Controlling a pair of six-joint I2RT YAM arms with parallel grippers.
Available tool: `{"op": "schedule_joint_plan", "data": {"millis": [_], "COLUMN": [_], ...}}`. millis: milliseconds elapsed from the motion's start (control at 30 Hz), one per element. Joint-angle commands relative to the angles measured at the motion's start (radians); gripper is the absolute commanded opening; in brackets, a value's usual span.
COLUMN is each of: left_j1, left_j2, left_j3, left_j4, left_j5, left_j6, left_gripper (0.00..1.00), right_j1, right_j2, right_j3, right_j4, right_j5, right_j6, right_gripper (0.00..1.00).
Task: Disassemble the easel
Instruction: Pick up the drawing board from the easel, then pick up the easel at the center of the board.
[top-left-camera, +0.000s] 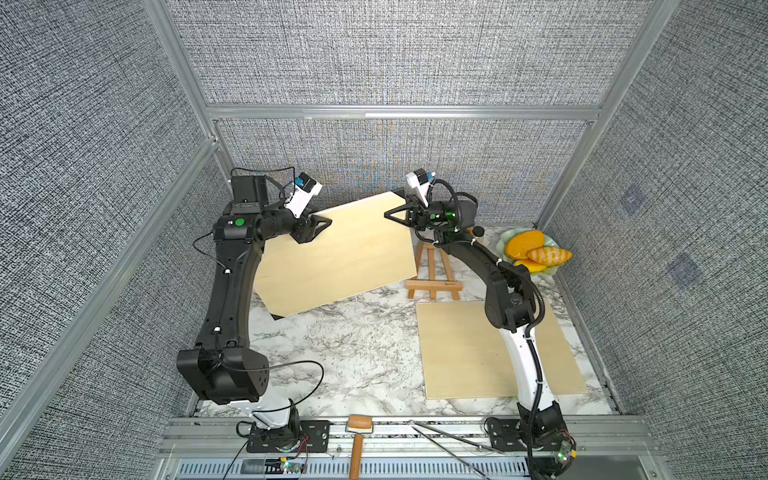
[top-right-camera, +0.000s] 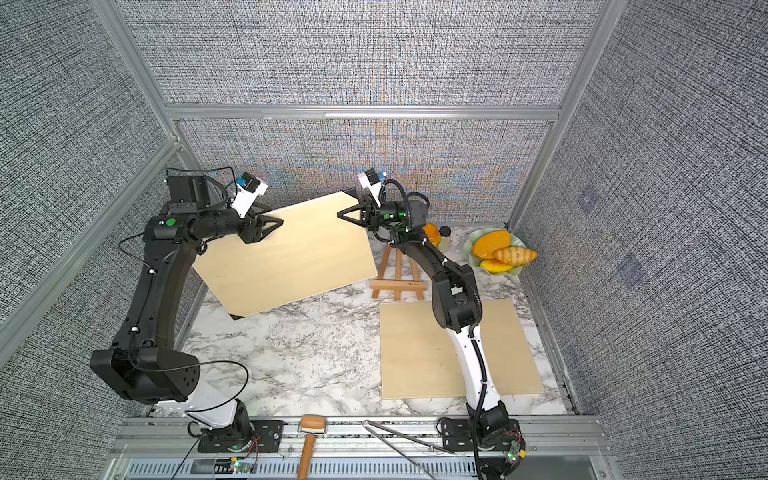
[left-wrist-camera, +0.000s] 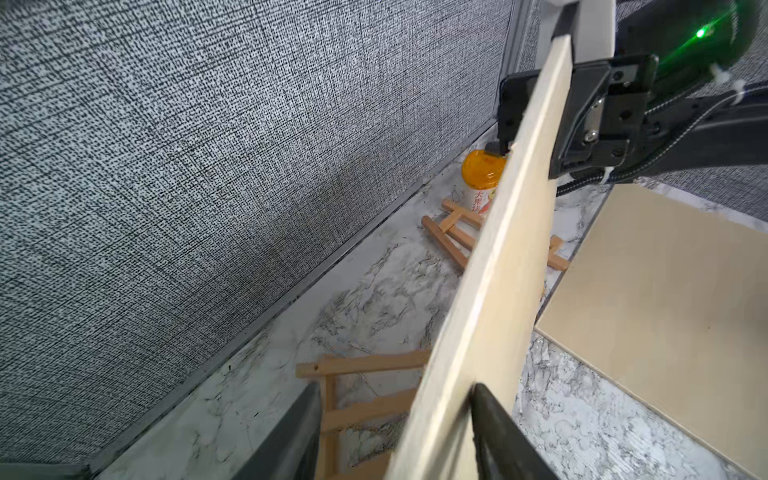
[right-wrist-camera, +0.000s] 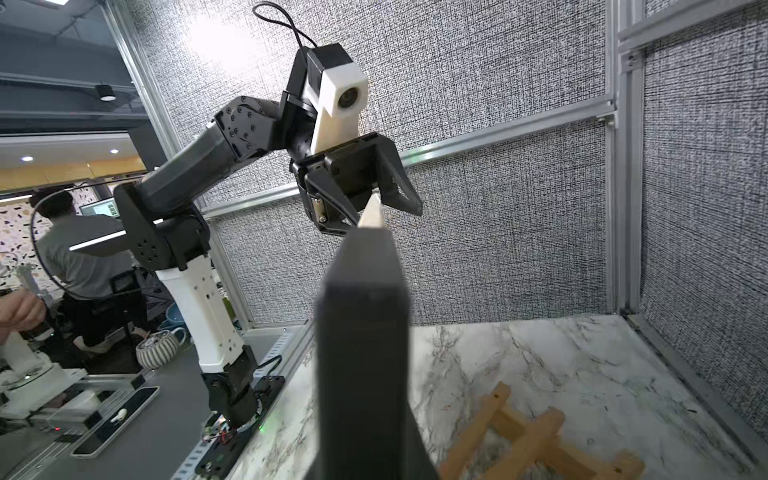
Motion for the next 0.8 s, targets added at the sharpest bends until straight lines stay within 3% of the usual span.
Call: {"op": "schedule_joint_plan", "data": {"millis": [0,100,233,367,467,667,767], "left_j1": [-0.006,-0.006,-0.006,-0.006,-0.006,-0.006,-0.006], "left_j2": [-0.023,-0.033,-0.039,-0.057,-0.076,-0.122,-0.141], "left_j3": [-0.032,-0.067,-0.078,-0.096,-0.115,-0.191,-0.251], "left_j4": [0.094,0.112,0.135,0.163,0.179,0.244,0.315], "left_j5": [0.092,0.113,0.146,0.159,0.162,0.183,0.197], "left_j6": [-0.007,-0.025,-0.064,-0.095,-0.115,-0.163,-0.212], "left_gripper": [0.00,0.00,0.02,0.05,0.17,0.42,0.49], "right_j1": [0.004,-0.003,-0.004,-0.007,-0.010,-0.012,-0.017], "right_j2": [-0.080,-0.241,-0.441,-0.485,-0.511,-0.660,-0.717], "right_j3": [-0.039,-0.227,-0.396,-0.448,-0.474,-0.571,-0.622], "right_j4": [0.206,0.123,-0.226,-0.173,-0.126,-0.457,-0.520], "right_j5": [0.160,0.176,0.169,0.194,0.232,0.329,0.384], "right_j6": [0.324,0.201,-0.105,-0.035,0.015,-0.223,-0.238], "right_gripper": [0.00,0.00,0.00,0.00,0.00,0.00,0.00]}}
